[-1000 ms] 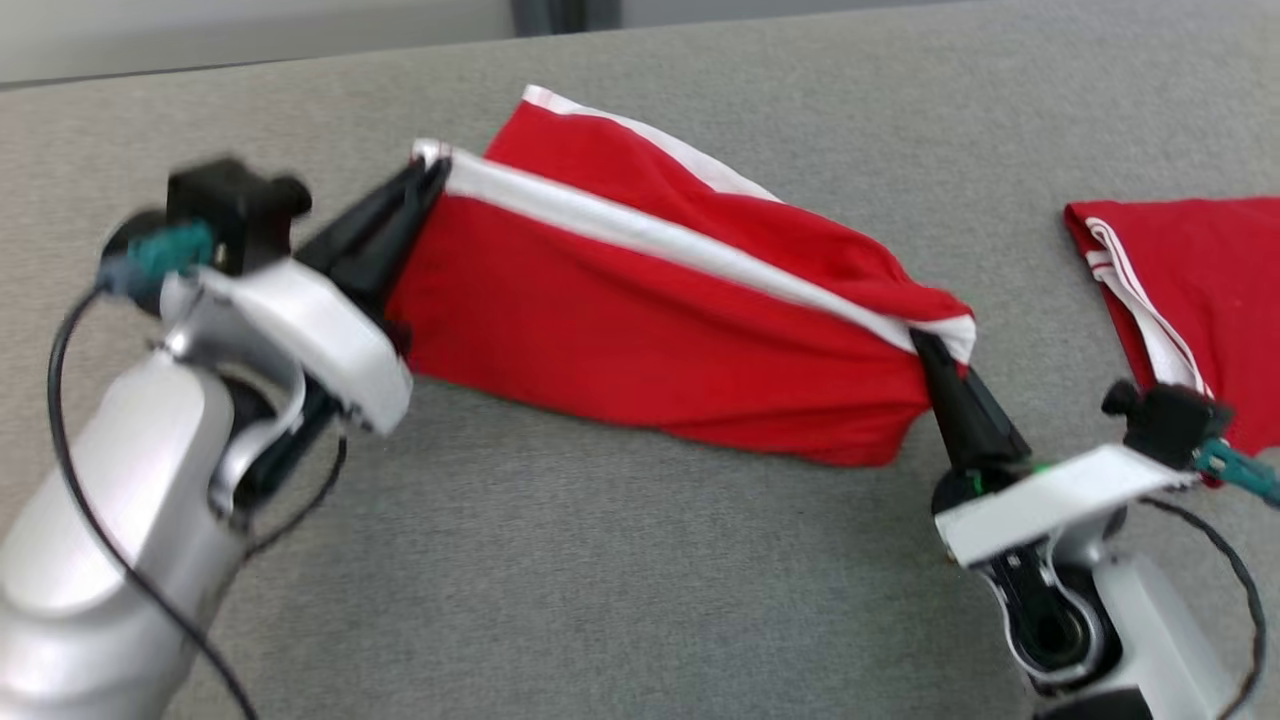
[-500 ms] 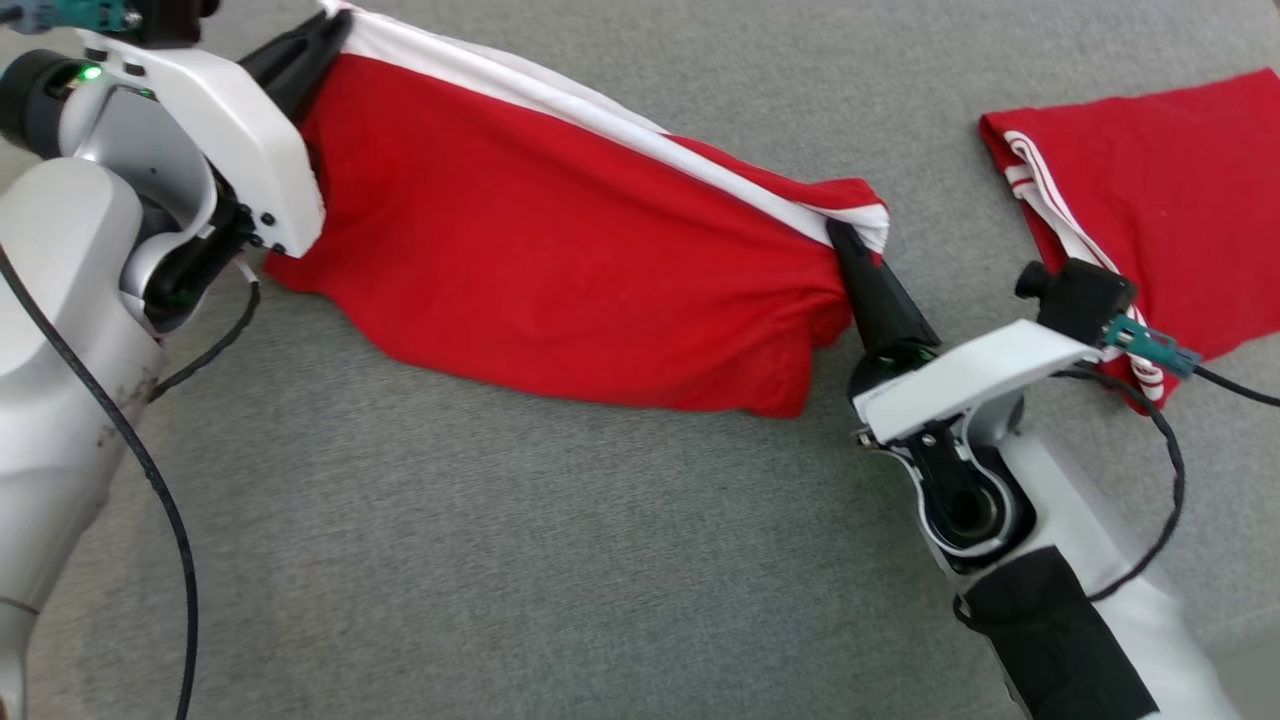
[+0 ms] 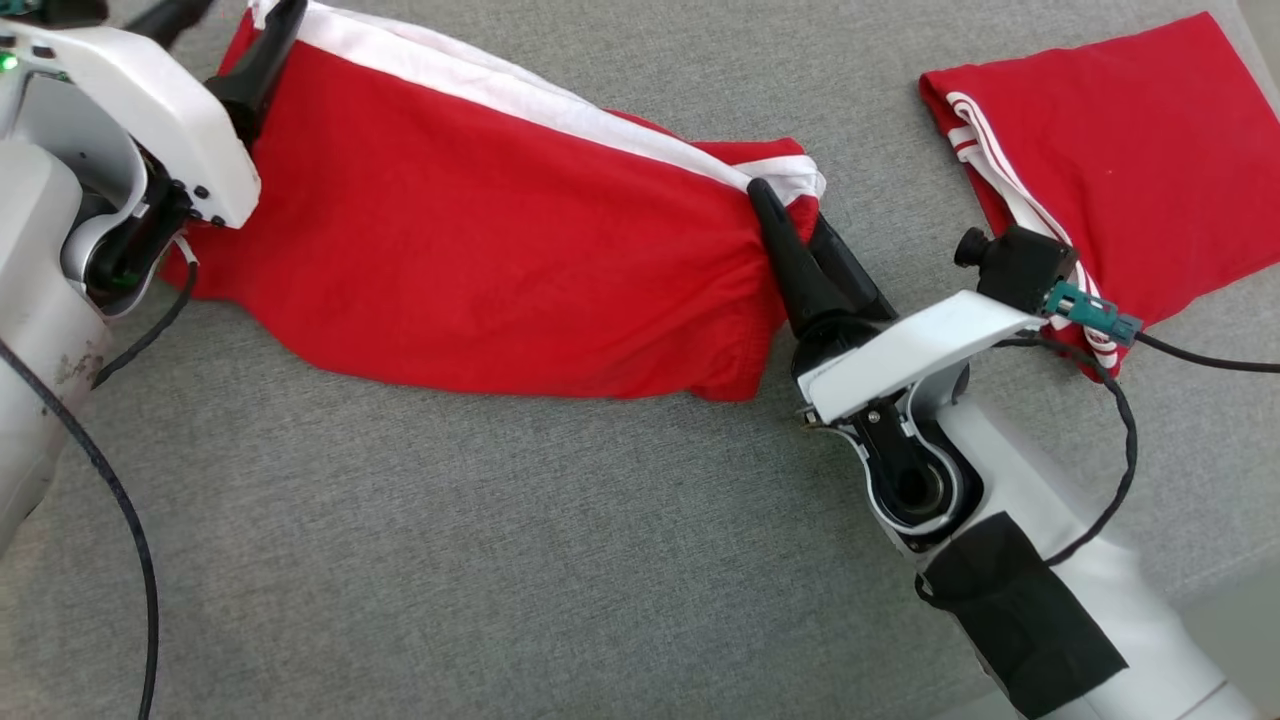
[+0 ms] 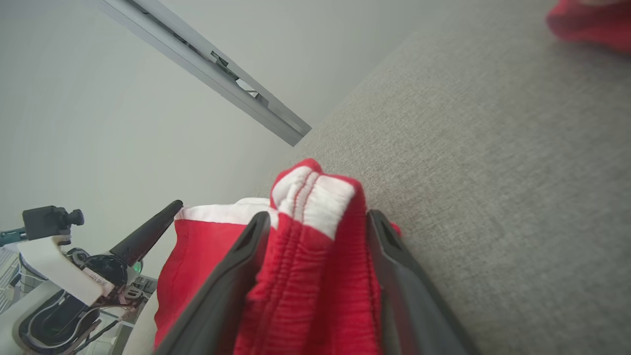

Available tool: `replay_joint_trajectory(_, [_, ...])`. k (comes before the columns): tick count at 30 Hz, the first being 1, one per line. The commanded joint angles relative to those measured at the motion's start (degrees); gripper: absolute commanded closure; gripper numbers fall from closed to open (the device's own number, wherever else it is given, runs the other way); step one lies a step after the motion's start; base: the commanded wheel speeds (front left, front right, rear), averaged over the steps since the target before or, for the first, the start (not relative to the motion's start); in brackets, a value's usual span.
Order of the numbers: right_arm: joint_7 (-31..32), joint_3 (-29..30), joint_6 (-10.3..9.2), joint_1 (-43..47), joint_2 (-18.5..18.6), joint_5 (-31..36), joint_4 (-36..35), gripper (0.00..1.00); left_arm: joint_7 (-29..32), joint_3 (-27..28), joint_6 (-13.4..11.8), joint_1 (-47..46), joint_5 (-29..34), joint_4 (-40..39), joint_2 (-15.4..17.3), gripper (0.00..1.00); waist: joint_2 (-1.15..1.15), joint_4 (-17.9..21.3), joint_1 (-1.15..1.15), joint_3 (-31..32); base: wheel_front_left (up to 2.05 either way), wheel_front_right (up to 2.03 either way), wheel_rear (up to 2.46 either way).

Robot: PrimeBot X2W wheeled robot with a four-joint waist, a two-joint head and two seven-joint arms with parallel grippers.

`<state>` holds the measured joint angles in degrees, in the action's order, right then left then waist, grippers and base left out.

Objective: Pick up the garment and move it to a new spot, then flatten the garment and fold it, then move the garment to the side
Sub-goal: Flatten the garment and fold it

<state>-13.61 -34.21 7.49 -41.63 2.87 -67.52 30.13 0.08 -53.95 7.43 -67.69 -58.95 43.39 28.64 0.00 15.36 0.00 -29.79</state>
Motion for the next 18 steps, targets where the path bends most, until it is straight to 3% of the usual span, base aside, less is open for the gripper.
replay_joint_trajectory(1, [-0.3, -0.6, 0.0, 1.8, 0.8, 0.7, 0.7, 0.0, -1.9, -0.3, 0.1, -1.1, 0.0, 0.6, 0.6, 0.0, 0.0, -0.4, 0.0, 0.3, 0.0, 0.0, 0.0])
replay_joint_trajectory(6, [-1.2, 0.4, -0.04, 5.4, 4.9, 5.9, -1.9, 0.0, -11.0, 0.6, -0.1, -0.1, 0.3, 3.8, -0.2, 0.0, 0.0, -2.4, 0.0, 1.8, 0.0, 0.0, 0.0])
replay_joint_trajectory(11, [-1.6, 5.8, 0.0, 9.9, 7.7, 13.0, -6.6, 0.0, -15.0, 4.9, -2.7, 3.1, 0.4, 2.4, -0.3, 0.0, 0.0, -4.9, 0.0, 3.6, 0.0, 0.0, 0.0])
replay_joint_trajectory(18, [-1.6, 17.6, 0.0, 17.4, 7.0, 24.9, -17.6, 0.0, -15.2, 18.9, -13.0, 15.6, 11.0, -18.4, 1.8, 0.0, 0.0, -8.7, 0.0, 5.6, 0.0, 0.0, 0.0])
